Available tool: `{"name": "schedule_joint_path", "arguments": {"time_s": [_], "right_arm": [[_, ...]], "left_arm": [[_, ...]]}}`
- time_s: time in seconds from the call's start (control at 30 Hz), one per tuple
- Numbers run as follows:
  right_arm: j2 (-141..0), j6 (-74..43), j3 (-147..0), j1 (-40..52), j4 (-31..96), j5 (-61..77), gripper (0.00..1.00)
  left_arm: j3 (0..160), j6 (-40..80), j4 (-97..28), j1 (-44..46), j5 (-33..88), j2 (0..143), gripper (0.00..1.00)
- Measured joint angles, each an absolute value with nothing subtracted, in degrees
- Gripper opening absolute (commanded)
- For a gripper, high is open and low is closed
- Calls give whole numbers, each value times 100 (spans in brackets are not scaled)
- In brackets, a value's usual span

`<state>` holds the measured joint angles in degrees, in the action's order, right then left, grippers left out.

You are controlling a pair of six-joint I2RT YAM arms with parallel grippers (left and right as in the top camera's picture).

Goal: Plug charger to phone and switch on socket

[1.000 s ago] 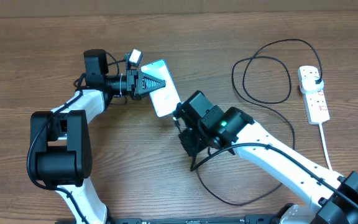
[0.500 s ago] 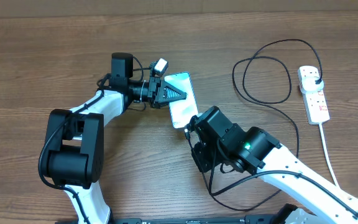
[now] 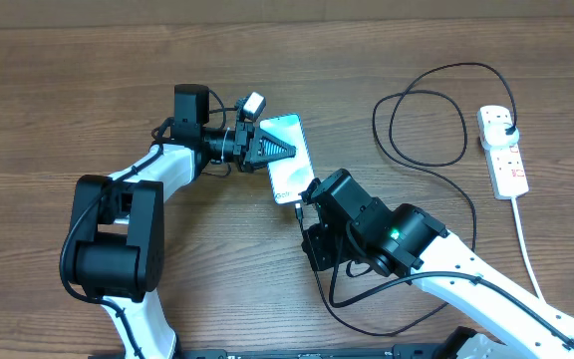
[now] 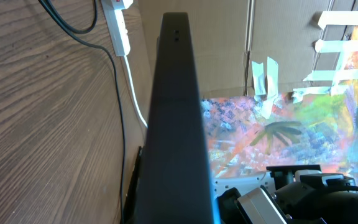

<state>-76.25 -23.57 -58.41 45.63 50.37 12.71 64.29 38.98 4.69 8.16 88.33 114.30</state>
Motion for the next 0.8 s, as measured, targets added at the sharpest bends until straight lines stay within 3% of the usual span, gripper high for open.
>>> {"name": "schedule_joint_path", "arguments": {"time_s": [0.8], "right_arm": [[-7647,-2379,-5841,4392,4982,1188,4]], "left_arm": [[6429,4053,469,816,8829,11430,4]]}}
